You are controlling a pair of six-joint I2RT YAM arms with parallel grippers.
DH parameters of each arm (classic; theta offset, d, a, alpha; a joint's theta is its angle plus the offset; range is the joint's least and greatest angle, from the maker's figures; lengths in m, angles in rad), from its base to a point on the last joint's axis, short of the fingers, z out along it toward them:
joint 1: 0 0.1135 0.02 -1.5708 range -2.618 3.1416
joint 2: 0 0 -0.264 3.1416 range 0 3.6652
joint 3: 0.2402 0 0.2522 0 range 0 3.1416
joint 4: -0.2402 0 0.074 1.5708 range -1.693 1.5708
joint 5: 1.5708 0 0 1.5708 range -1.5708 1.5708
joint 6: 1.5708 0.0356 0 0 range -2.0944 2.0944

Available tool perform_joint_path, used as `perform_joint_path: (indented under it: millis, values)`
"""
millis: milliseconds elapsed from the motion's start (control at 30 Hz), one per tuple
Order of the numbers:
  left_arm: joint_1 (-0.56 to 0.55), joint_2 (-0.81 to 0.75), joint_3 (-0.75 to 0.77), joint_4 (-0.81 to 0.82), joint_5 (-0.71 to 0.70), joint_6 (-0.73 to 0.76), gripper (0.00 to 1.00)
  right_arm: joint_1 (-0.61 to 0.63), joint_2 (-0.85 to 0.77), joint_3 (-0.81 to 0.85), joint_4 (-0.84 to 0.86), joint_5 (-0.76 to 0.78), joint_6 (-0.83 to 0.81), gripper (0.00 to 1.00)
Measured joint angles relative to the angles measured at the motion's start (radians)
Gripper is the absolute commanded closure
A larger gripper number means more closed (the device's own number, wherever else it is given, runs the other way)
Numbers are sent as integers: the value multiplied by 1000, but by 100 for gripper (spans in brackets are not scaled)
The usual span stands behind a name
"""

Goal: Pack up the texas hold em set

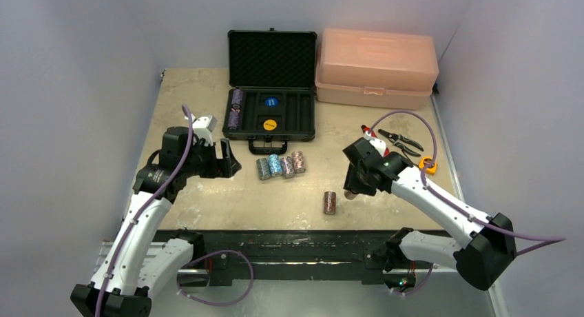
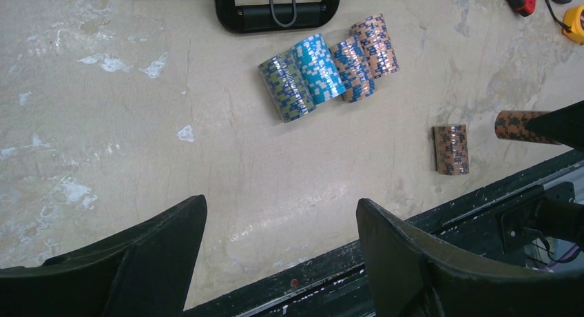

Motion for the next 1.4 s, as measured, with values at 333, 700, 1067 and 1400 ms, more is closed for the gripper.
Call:
perform_joint_path:
  millis: [333, 700, 1067, 1400]
  values:
    - [-53, -42, -1, 23, -3, 9, 21, 0, 10, 123, 160, -109, -138, 100]
    - [-185, -80, -32, 75, -10, 42, 25, 0, 82, 124, 354, -293, -290, 100]
    - [-210, -138, -53, 166, 4, 97, 22, 0, 79, 124, 420, -487, -385, 100]
    - [-236, -151, -66, 240, 56, 301, 24, 0, 73, 124, 523, -698, -427, 100]
